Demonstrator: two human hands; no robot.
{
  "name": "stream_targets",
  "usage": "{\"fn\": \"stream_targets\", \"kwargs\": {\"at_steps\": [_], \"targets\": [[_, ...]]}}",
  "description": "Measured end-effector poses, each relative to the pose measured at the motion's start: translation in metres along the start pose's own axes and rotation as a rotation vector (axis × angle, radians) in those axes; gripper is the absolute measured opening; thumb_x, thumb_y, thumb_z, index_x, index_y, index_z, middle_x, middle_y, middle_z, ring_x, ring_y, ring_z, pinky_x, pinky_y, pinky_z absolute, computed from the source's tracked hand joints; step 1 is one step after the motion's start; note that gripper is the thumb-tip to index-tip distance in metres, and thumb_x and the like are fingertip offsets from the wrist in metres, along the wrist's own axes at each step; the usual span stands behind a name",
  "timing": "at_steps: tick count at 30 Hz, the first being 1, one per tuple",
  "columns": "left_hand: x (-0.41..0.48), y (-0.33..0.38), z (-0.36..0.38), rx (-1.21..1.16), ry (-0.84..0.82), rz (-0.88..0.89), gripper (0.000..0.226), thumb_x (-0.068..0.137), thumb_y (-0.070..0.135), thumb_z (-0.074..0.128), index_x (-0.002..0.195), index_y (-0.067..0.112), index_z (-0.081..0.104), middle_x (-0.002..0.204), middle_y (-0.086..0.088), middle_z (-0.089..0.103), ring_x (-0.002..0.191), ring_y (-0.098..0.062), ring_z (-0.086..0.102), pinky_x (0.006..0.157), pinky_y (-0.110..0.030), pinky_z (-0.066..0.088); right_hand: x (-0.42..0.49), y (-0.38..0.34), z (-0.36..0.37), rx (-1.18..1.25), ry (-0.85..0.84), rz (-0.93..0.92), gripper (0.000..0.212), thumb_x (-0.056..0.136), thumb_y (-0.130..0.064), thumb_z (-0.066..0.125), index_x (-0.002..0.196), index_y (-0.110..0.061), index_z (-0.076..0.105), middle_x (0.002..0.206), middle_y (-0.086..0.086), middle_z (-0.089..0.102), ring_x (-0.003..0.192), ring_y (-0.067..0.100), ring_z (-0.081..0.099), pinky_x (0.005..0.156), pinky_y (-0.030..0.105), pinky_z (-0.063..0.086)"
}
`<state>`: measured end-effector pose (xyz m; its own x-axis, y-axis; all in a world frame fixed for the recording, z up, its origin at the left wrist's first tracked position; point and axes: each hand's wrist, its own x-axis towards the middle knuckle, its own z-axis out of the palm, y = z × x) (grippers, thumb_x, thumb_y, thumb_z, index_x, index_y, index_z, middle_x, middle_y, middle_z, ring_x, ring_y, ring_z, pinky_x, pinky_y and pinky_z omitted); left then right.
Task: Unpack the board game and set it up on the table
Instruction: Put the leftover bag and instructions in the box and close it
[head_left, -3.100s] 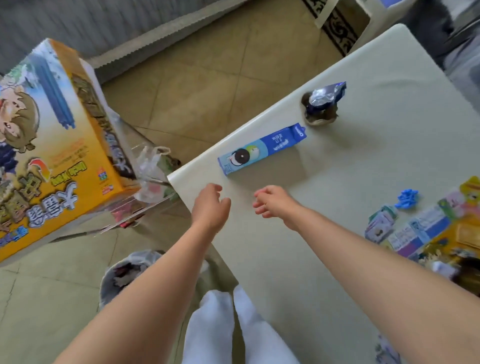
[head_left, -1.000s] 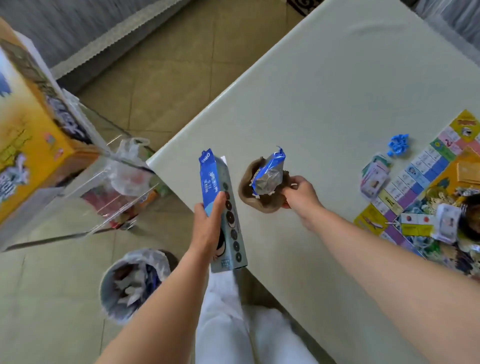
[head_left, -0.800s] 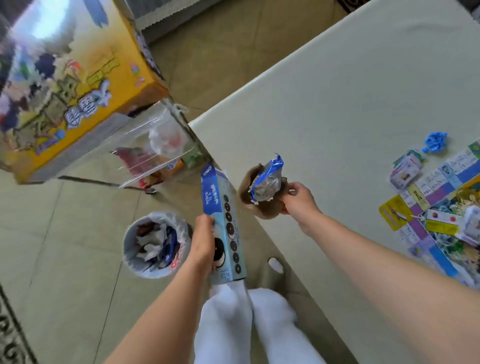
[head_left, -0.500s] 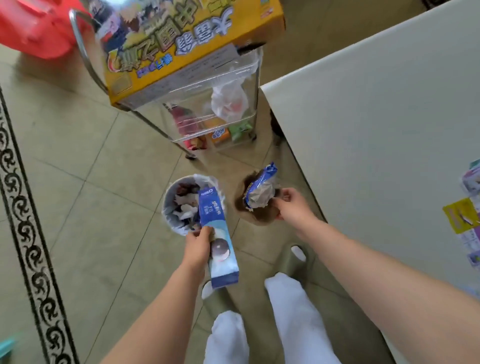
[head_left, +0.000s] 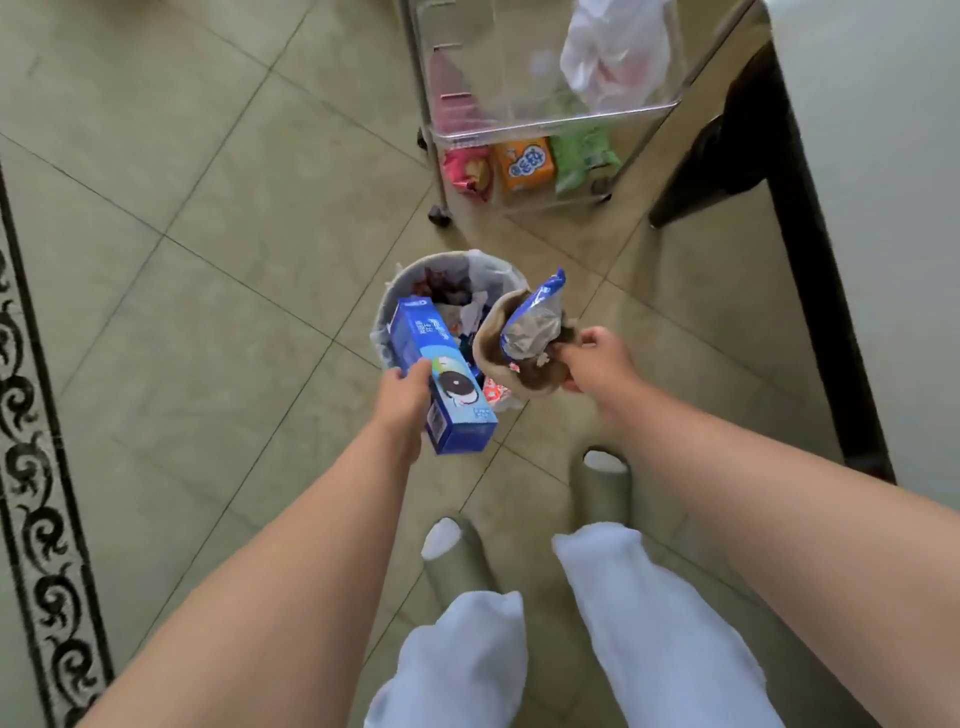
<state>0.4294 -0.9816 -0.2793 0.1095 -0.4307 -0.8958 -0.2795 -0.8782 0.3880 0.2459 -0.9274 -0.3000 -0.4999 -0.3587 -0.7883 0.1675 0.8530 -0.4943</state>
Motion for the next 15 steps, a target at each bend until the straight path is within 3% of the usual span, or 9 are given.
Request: {"fn": "stream_targets", "kwargs": {"at_steps": [4,7,10,12,15], "targets": [[0.041,-0.012,-0.008,0.151,0.121,0.093,0.02,0.092,0.021,0.048,0.111,0.02,0.053,0.098,0.002,0.052,0.092,-0.022,0.05,0.078,-0.027,0.042,0.032,0.006,0.032,-0.06,0.003,0.002,0.017,0.085,-0.016,0.066,0.095,-0.015,0.052,0.083,0.002,0.06,0.075,0.021,0.061,0.079,0.044,0.056],[0.054,-0.023,-0.016,0.261,0.146,0.112,0.052,0.08,0.031,0.05,0.13,0.017,0.048,0.123,-0.005,0.052,0.111,-0.028,0.052,0.098,-0.038,0.044,0.041,0.006,0.048,-0.083,-0.002,0.013,0.014,0.086,-0.016,0.062,0.096,-0.016,0.052,0.096,0.007,0.063,0.084,0.024,0.063,0.082,0.046,0.056],[0.054,-0.029,-0.022,0.315,0.131,0.122,0.053,0.079,0.033,0.051,0.129,0.017,0.049,0.132,-0.01,0.051,0.113,-0.03,0.054,0.1,-0.045,0.044,0.04,0.001,0.057,-0.095,-0.049,0.028,0.019,0.087,-0.014,0.059,0.105,-0.014,0.053,0.109,0.011,0.064,0.093,0.026,0.064,0.085,0.044,0.056],[0.05,-0.029,-0.024,0.361,0.12,0.134,0.045,0.084,0.029,0.052,0.127,0.015,0.052,0.13,-0.012,0.052,0.113,-0.03,0.055,0.1,-0.045,0.045,0.034,-0.004,0.06,-0.124,-0.123,0.041,0.036,0.088,-0.015,0.059,0.122,-0.012,0.052,0.122,0.01,0.06,0.106,0.027,0.062,0.093,0.044,0.052],[0.042,-0.025,-0.024,0.403,0.091,0.14,0.04,0.088,0.025,0.051,0.126,0.012,0.054,0.129,-0.013,0.054,0.112,-0.031,0.055,0.099,-0.044,0.046,0.023,-0.013,0.06,-0.176,-0.206,0.049,0.057,0.092,-0.017,0.059,0.142,-0.006,0.036,0.136,0.011,0.048,0.118,0.029,0.054,0.101,0.045,0.046]]}}
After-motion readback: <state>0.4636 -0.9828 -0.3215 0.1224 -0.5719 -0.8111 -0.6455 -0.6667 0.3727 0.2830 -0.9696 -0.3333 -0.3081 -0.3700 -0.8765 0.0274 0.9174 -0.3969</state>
